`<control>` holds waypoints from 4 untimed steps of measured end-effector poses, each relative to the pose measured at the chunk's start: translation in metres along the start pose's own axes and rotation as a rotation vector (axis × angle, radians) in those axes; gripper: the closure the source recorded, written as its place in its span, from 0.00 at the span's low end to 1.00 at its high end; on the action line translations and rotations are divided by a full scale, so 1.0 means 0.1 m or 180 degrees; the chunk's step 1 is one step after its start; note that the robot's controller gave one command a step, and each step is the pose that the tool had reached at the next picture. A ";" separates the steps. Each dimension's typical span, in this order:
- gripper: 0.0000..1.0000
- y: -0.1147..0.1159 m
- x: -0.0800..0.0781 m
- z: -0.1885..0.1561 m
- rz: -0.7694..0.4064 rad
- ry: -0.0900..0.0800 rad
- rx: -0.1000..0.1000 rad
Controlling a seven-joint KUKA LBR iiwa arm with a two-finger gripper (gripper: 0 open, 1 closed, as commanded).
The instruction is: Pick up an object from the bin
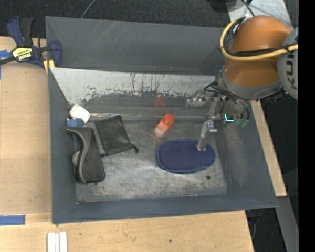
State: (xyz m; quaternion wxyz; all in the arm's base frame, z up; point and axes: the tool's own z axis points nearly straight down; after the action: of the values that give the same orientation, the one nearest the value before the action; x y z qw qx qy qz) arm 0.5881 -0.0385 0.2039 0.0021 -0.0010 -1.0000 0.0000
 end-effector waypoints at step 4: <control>0.00 -0.18 0.10 1.29 -0.0685 -0.0045 0.0002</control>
Offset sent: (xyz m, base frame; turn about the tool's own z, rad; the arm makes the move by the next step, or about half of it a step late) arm -0.0141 -0.0275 -0.1339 0.0675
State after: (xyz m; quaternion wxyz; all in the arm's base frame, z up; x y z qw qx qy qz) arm 0.5774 -0.0564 0.0751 -0.0050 0.1064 -0.9943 0.0001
